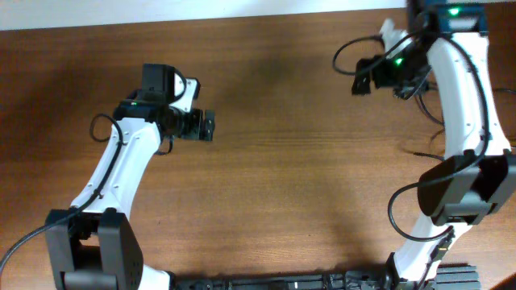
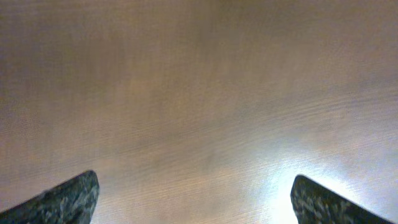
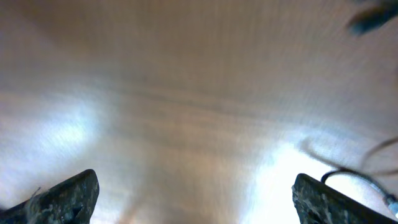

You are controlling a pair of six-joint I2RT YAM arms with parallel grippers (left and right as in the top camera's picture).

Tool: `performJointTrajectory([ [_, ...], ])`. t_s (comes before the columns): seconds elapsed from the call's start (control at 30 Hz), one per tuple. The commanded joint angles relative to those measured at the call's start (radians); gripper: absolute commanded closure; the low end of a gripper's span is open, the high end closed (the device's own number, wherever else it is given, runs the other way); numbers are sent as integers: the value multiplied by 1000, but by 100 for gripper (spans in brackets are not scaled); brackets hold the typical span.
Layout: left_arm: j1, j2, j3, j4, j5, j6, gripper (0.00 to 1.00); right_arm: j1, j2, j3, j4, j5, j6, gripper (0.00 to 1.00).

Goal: Untangle cables

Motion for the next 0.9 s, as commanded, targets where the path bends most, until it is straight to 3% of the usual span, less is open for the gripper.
performJointTrajectory([
  [0.0,7,3,2,-170,-152,-146,1,25,7,-100,-62,71,32,1],
  [0.23,138,2,-3,-430,-24,-159,1,32,-14,-122,-184,67,32,1],
  [0.37,140,-40,-88,-383,-26,-156,1,52,-121,-234,-133,71,37,1],
  [0.5,141,-163,-225,-296,-26,-156,1,53,-356,-541,87,70,71,1],
  [0.67,140,-537,-491,-22,-29,-156,1,53,-742,-1027,483,33,92,1],
  [0.77,140,-866,-662,108,-29,-153,1,53,-962,-1229,645,34,92,1],
  [0.87,140,-1138,-745,135,-29,-153,1,51,-1147,-1350,712,34,92,1],
])
